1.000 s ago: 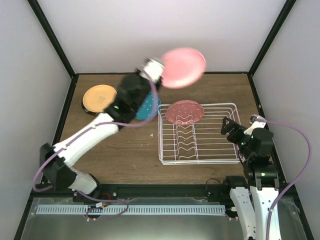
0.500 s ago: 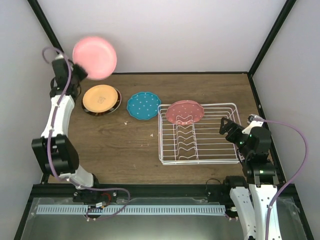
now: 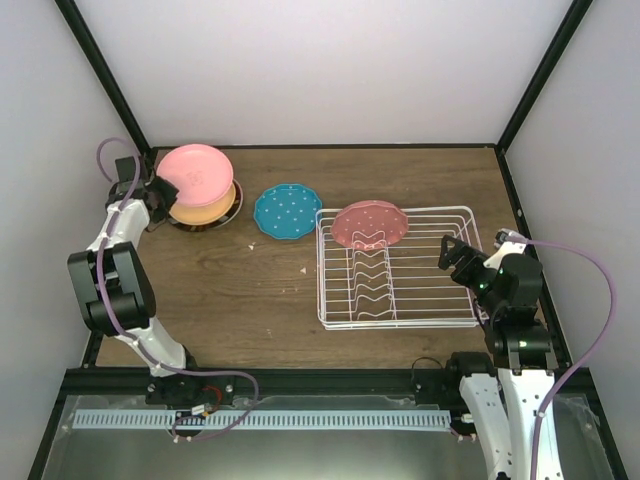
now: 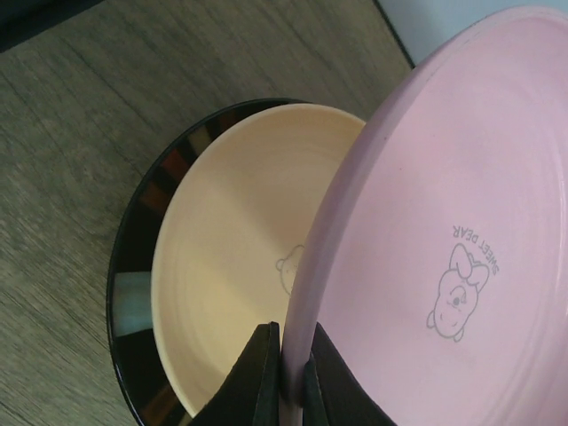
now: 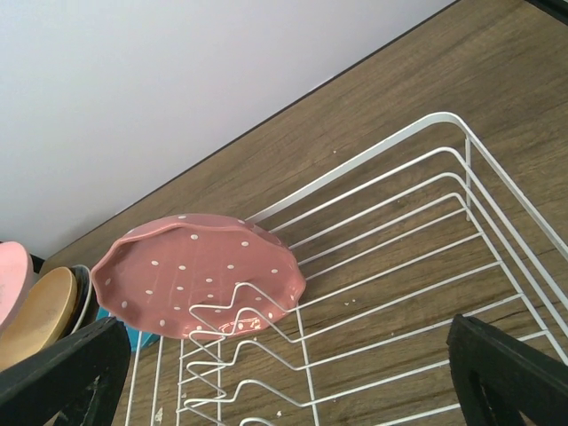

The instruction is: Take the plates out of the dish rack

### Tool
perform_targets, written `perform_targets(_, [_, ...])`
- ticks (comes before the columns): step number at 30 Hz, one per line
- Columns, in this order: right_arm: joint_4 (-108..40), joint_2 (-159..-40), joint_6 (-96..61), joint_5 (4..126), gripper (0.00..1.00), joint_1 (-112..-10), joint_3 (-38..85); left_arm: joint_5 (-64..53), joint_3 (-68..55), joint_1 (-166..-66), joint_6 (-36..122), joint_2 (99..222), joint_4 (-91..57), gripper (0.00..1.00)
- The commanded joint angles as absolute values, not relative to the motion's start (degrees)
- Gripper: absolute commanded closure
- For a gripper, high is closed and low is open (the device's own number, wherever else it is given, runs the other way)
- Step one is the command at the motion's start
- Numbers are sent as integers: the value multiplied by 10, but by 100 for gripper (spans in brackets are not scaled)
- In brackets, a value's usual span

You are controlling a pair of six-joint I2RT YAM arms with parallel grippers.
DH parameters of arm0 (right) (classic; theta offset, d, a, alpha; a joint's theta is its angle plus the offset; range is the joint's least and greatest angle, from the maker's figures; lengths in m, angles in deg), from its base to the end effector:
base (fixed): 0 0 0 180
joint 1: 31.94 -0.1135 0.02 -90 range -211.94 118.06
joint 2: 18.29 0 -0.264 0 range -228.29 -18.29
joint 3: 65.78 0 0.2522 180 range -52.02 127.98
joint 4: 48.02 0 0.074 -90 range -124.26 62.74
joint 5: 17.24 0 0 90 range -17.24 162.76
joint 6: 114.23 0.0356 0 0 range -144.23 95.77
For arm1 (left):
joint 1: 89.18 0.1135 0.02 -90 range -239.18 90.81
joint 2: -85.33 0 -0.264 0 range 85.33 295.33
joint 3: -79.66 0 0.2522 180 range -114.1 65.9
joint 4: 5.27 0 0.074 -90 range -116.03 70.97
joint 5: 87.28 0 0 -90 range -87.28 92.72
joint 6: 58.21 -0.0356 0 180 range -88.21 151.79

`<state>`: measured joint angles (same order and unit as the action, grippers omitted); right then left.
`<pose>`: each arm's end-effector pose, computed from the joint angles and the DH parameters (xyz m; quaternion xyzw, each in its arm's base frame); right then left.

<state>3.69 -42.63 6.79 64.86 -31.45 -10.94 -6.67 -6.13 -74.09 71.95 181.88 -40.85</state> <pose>0.0987 0.0040 0.3108 0.1861 0.8028 0.2032 0.5287 0.3619 0.0916 0.2497 -0.4020 0.8338 -0.1546 0.3453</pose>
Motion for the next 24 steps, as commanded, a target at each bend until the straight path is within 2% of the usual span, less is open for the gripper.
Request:
perform_targets(1, [41,-417,77,647,0,-321,-103,-69,-50,-735,734,1851,-387,96])
perform_targets(11, [50,-411,81,658,0,-320,-96,-64,-52,-733,735,1894,-390,94])
perform_targets(13, [48,-413,83,658,0,-320,-97,-64,-51,-733,738,1897,-392,85])
perform_targets(16, [43,-415,85,657,0,-320,-98,-66,-51,-733,739,1901,-393,60])
perform_targets(19, [39,-417,87,657,0,-320,-101,-68,-50,-733,739,1900,-397,43])
perform_targets(22, [36,-420,88,656,0,-320,-104,-59,-58,-731,738,1894,-407,29])
perform_targets(24, [34,-422,88,656,0,-320,-103,-46,-73,-729,735,1885,-416,23])
